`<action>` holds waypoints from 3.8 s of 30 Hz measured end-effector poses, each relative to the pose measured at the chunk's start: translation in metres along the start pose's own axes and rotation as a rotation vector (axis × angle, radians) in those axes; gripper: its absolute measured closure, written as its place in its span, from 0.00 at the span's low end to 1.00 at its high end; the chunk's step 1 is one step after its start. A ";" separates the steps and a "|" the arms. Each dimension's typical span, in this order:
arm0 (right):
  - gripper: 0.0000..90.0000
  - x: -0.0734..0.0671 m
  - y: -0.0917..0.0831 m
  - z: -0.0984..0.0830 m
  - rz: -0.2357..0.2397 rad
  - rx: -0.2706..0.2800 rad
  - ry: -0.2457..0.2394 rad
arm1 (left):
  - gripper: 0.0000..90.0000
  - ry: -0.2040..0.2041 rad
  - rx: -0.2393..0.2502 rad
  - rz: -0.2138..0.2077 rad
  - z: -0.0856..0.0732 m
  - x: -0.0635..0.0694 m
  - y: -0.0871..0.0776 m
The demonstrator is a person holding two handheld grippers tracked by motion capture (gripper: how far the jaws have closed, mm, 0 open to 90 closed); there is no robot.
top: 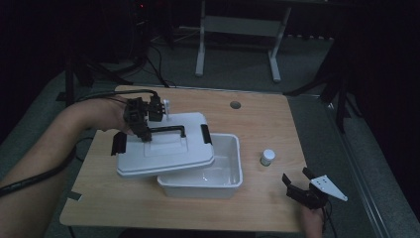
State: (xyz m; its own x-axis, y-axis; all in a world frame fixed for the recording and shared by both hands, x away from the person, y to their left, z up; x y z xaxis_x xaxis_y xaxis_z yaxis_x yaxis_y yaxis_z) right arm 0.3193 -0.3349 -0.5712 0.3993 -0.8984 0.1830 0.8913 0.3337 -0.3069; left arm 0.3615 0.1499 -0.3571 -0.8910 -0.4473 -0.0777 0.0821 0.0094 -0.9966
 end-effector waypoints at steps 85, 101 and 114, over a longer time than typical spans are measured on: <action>0.15 0.002 0.002 0.000 0.066 -0.098 -0.038 | 0.58 -0.533 -0.037 -0.151 -0.146 -0.056 0.186; 0.15 0.016 -0.001 -0.003 0.296 -0.509 -0.125 | 0.47 -0.530 -0.034 -0.152 -0.148 -0.055 0.185; 0.14 0.010 0.007 -0.003 0.377 -0.759 -0.217 | 0.49 -0.524 -0.058 -0.144 -0.154 -0.055 0.183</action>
State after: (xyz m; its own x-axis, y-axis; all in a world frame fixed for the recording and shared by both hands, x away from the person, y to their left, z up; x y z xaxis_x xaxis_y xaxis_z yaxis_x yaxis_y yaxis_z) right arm 0.3291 -0.3419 -0.5741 0.7396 -0.6663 0.0945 0.3390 0.2476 -0.9076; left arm 0.3570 0.3140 -0.5399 -0.5481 -0.8335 0.0691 -0.0621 -0.0419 -0.9972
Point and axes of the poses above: each handheld gripper's, and its own axes: y roughly forward along the jaws, z roughly out of its top, x roughly to its right, the point moved 6 cm from there along y, roughly forward along the jaws, and after that the axes turned 12 degrees about -y, right-handed, at the moved point
